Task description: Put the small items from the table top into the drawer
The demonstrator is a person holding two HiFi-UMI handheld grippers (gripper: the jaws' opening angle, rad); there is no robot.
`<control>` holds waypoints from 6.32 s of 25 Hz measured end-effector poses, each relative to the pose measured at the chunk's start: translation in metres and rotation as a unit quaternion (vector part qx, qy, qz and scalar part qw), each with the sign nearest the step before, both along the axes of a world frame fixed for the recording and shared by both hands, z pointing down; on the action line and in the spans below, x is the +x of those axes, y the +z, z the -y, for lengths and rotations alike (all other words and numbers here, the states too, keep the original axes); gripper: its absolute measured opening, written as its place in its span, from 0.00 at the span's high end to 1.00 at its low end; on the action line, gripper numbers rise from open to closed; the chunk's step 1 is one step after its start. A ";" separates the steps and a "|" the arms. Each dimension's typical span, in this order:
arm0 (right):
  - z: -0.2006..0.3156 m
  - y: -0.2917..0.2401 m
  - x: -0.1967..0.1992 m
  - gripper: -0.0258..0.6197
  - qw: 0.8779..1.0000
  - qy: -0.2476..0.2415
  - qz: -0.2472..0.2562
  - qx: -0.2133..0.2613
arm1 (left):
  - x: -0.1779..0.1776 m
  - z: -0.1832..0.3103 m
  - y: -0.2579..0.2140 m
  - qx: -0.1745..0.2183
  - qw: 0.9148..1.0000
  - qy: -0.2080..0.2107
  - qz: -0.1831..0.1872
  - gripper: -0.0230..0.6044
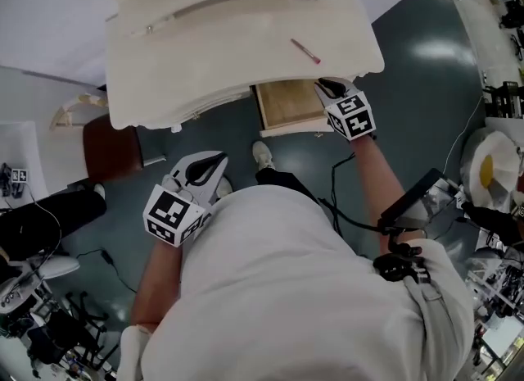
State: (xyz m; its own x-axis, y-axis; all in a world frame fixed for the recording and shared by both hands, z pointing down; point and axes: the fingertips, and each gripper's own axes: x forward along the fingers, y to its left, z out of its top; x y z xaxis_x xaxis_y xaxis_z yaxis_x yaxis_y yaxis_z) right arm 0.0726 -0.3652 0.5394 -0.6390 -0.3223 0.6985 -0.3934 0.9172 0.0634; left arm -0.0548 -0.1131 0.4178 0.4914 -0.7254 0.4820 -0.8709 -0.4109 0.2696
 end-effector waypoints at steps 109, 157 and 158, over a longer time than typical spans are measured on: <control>-0.032 0.236 -0.062 0.89 0.952 -0.139 -0.226 -0.151 | -0.054 -0.022 0.016 -0.070 0.988 -0.136 0.020 0.96; -0.182 0.074 -0.043 0.96 0.991 0.003 -0.099 -0.087 | -0.101 -0.124 0.003 0.016 1.000 -0.021 0.000 0.96; -0.193 0.071 -0.044 0.96 0.992 0.002 -0.095 -0.088 | -0.100 -0.129 0.004 0.018 1.000 -0.016 0.001 0.96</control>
State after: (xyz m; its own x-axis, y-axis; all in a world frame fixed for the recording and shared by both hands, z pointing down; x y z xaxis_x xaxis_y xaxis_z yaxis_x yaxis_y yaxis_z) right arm 0.0290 -0.1725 0.6100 -0.4889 -0.1878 0.8519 -0.3935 0.9190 -0.0233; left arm -0.1546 0.0159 0.4214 0.4663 -0.7578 0.4564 -0.8845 -0.3914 0.2539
